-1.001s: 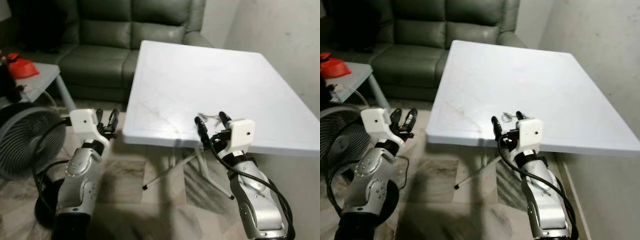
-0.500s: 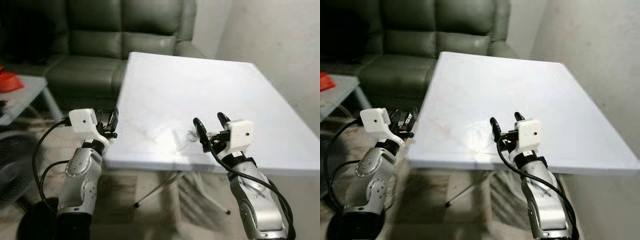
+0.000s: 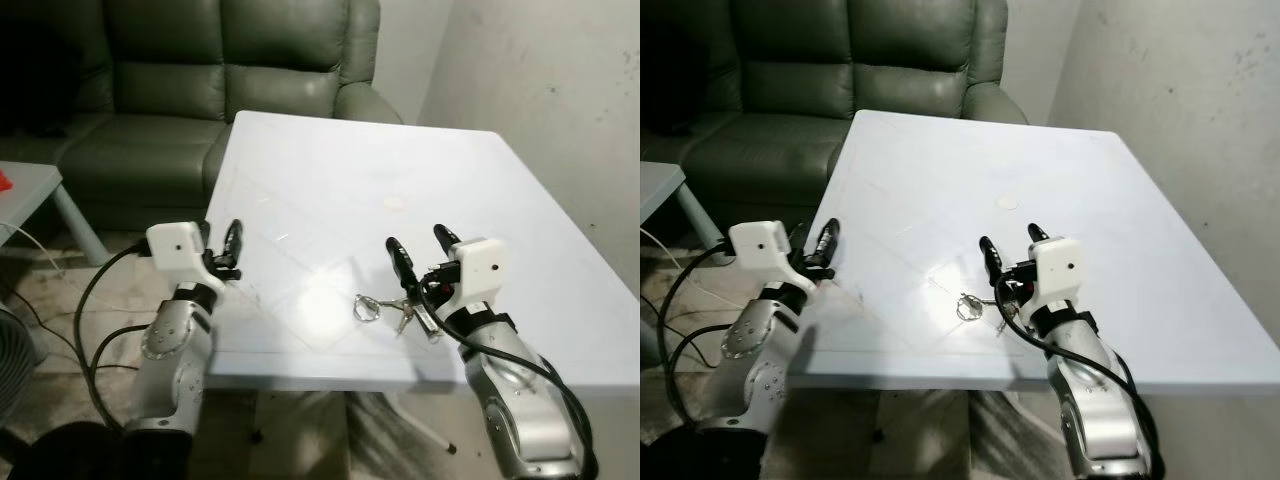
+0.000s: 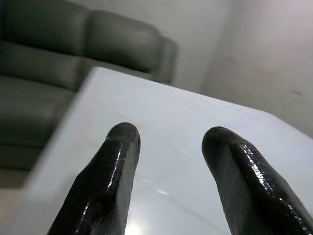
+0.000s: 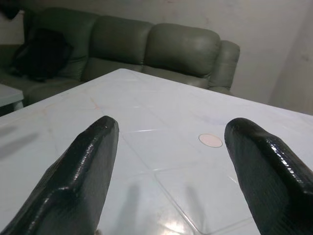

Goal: Hang keys on a hook

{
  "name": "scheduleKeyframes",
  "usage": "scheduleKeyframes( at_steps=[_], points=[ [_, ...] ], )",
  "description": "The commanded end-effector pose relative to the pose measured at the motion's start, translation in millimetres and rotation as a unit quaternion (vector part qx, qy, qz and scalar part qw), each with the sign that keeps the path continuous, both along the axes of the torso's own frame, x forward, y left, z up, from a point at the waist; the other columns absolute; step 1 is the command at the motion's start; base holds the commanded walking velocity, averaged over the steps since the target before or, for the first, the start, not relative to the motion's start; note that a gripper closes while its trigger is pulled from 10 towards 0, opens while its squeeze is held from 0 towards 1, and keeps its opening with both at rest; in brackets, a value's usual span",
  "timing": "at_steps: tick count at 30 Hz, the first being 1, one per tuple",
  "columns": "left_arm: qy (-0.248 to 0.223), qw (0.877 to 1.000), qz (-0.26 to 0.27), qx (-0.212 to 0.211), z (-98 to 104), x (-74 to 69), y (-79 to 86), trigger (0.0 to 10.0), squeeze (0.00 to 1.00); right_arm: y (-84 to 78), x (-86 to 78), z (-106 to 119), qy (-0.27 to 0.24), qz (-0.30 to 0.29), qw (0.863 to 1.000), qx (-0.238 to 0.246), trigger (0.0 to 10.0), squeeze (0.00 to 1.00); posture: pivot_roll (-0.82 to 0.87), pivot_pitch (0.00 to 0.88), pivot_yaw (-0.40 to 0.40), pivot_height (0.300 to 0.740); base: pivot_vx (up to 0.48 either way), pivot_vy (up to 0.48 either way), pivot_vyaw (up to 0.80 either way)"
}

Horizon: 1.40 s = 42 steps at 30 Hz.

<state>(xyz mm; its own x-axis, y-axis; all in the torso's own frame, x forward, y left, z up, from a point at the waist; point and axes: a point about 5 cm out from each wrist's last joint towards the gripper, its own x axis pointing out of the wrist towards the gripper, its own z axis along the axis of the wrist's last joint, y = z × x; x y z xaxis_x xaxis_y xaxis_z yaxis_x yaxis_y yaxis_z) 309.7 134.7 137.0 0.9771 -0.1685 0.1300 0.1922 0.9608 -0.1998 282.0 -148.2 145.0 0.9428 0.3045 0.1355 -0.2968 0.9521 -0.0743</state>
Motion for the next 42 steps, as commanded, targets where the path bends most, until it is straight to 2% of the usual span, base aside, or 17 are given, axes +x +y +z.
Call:
scheduleKeyframes(
  at_steps=[1, 3, 8, 9, 14, 15, 16, 17, 20, 22, 26, 31, 32, 36, 42],
  points=[
    [-0.01, 1.0, -0.006, 0.011, 1, -2.1, 0.7, 10.0, 0.0, 1.5, 0.3, 3, -0.002, 0.012, 1.0, -0.007, 10.0, 0.0, -0.08, 0.002, -0.095, 0.74, 0.0, 0.0, 0.0],
    [-0.012, 0.999, -0.026, 0.032, -2, -5.6, -6.6, 10.0, 0.0, 1.6, 0.7, 0, 0.014, 0.028, 1.0, -0.002, 10.0, 0.0, -0.08, 0.001, -0.101, 0.74, 0.0, 0.0, 0.0],
    [-0.007, 0.998, -0.056, 0.037, -9, -12.3, -20.2, 10.0, 0.0, -2.5, 2.3, -4, 0.026, 0.032, 0.999, -0.014, 10.0, 0.0, -0.08, 0.004, -0.108, 0.74, 0.0, 0.0, 0.0],
    [-0.005, 0.996, -0.077, 0.04, -12, -16.9, -29.2, 10.0, 0.0, -2.9, 2.1, -5, 0.031, 0.04, 0.999, -0.018, 10.0, 0.0, -0.08, 0.008, -0.116, 0.74, 0.0, 0.0, 0.0],
    [-0.001, 0.991, -0.123, 0.053, -18, -27.7, -48.5, 10.0, 0.0, -4.6, 2.7, -12, 0.058, 0.043, 0.997, -0.016, 10.0, 0.0, -0.08, 0.012, -0.124, 0.74, 0.0, 0.0, 0.0],
    [0.0, 0.989, -0.136, 0.055, -20, -31.3, -54.0, 10.0, 0.0, -4.8, 2.4, -14, 0.064, 0.048, 0.997, -0.009, 10.0, 0.4, -0.07, 0.016, -0.126, 0.74, 0.0, 0.0, 0.0],
    [0.0, 0.989, -0.136, 0.055, -20, -31.3, -54.0, 10.0, 0.0, -4.8, 2.4, -14, 0.064, 0.048, 0.997, -0.009, 10.0, 0.4, -0.07, 0.016, -0.126, 0.74, 0.0, 0.0, 0.0],
    [0.0, 0.988, -0.146, 0.057, -21, -34.3, -58.5, 10.0, 0.0, -5.4, 2.2, -17, 0.069, 0.05, 0.996, -0.003, 10.0, 1.0, -0.07, 0.018, -0.127, 0.74, 0.0, 0.0, 0.0],
    [0.003, 0.982, -0.18, 0.064, -25, -45.9, -72.1, 10.0, 0.0, -10.1, 0.9, -31, 0.094, 0.043, 0.995, 0.003, 10.0, 1.0, -0.07, 0.04, -0.124, 0.74, 0.0, 0.0, 0.0],
    [0.006, 0.98, -0.187, 0.062, -26, -49.0, -75.1, 10.0, 0.0, -12.8, -1.6, -37, 0.103, 0.04, 0.994, 0.009, 10.0, 1.0, -0.07, 0.04, -0.124, 0.74, 0.0, 0.0, 0.0],
    [0.008, 0.977, -0.201, 0.068, -27, -54.9, -78.7, 10.0, 0.0, -22.1, -7.4, -49, 0.117, 0.004, 0.993, 0.008, 10.0, 1.0, -0.07, 0.06, -0.118, 0.74, 0.0, 0.0, 0.0],
    [0.013, 0.975, -0.209, 0.076, -30, -59.7, -78.5, 10.0, 0.0, -28.9, -20.6, -61, 0.13, -0.003, 0.991, 0.03, 10.0, 0.99, -0.08, 0.069, -0.103, 0.74, 0.0, 0.0, 0.0],
    [0.015, 0.974, -0.211, 0.077, -30, -60.4, -78.2, 10.0, 0.0, -29.9, -24.2, -64, 0.135, -0.006, 0.99, 0.036, 10.0, 0.0, -0.08, 0.071, -0.097, 0.74, 0.0, 0.0, 0.0],
    [0.015, 0.972, -0.22, 0.082, -30, -61.7, -78.6, 10.0, 0.0, -29.7, -31.2, -73, 0.151, -0.015, 0.988, 0.037, 10.0, 0.0, -0.09, 0.076, -0.086, 0.74, 0.0, 0.0, 0.0],
    [0.016, 0.97, -0.228, 0.083, -28, -61.9, -79.3, 10.0, 0.0, -17.4, -38.3, -78, 0.163, -0.019, 0.985, 0.058, 10.0, 0.0, -0.09, 0.08, -0.078, 0.74, 0.0, 0.0, 0.0]
  ],
)
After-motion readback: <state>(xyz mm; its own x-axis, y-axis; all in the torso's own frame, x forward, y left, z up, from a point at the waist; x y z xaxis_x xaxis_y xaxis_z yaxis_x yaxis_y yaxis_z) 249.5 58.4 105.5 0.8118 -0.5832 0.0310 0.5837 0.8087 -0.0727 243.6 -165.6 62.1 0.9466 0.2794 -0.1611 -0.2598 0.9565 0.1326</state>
